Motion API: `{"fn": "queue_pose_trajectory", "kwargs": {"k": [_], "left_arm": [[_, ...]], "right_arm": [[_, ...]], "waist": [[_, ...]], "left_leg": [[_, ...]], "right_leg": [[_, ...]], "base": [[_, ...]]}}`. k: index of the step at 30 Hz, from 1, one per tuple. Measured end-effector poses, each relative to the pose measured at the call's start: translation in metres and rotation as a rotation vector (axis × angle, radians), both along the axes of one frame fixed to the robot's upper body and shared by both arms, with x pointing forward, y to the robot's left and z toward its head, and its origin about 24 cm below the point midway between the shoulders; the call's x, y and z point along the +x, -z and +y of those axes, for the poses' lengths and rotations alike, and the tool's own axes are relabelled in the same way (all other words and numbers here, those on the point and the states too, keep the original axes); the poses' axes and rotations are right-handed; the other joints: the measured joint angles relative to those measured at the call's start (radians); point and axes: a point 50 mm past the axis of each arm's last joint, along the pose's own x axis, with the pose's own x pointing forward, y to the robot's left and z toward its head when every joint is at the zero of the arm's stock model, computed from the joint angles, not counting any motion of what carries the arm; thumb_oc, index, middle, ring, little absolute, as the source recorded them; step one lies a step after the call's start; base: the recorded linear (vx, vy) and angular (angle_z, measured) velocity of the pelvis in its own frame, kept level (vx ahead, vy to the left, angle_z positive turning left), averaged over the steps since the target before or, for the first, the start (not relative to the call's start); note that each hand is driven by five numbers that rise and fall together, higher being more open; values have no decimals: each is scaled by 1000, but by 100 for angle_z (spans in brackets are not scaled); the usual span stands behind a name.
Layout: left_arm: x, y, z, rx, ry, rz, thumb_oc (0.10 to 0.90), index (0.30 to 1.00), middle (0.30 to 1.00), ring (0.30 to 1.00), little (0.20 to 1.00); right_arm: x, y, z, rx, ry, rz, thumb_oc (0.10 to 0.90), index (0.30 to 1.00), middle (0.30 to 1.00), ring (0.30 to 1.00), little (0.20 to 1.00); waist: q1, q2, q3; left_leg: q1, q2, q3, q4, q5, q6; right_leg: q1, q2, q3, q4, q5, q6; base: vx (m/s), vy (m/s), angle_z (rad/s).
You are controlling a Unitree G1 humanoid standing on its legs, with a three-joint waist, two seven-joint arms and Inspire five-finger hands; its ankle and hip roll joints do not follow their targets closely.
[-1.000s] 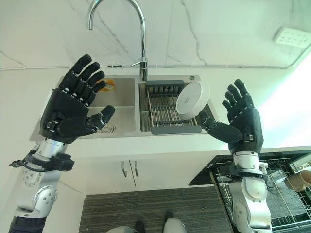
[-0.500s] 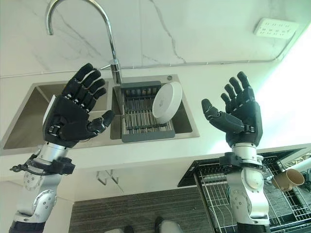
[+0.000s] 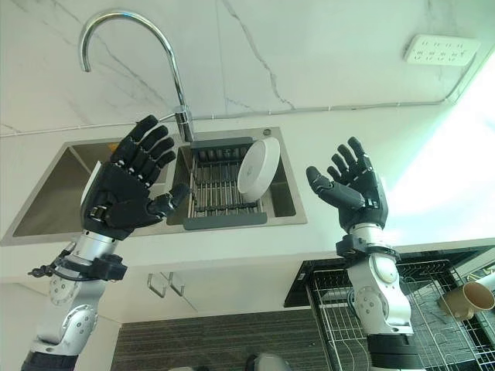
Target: Place the dishes in the dishwasher.
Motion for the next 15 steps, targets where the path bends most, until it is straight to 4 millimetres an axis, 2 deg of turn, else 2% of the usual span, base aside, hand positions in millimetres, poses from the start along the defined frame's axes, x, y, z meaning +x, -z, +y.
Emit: {"fn": "queue_pose_trajectory", "kwargs": {"k": [6,11,15], "left_arm": [[1,3,1,1,-5,12,800,900,900,900,900],[2,4,2,1,-7,19,800,900,900,900,900],[3,7,1,3,-4,33,800,900,900,900,900]], "right_arm": [[14,12,2,45,-24,99,800,900,900,900,900],[19,36,-1,62,-35,264,800,900,900,900,900],[25,28,-2,53,-49,264,800,900,900,900,900]], "waist": [[17,0,0],[41,0,0],[39,0,0]], "left_leg": [[-5,-16,-15,2,7,-8],[-7,-20,-21,8,7,-8],[-8,-18,-21,14,7,-8]], "right_leg": [[1,-20,-12,5,-5,8],[1,-25,-15,9,-8,11],[2,-24,-16,11,-8,10]], "base": [[10,4,10],[12,-22,4],[0,0,0]]}}
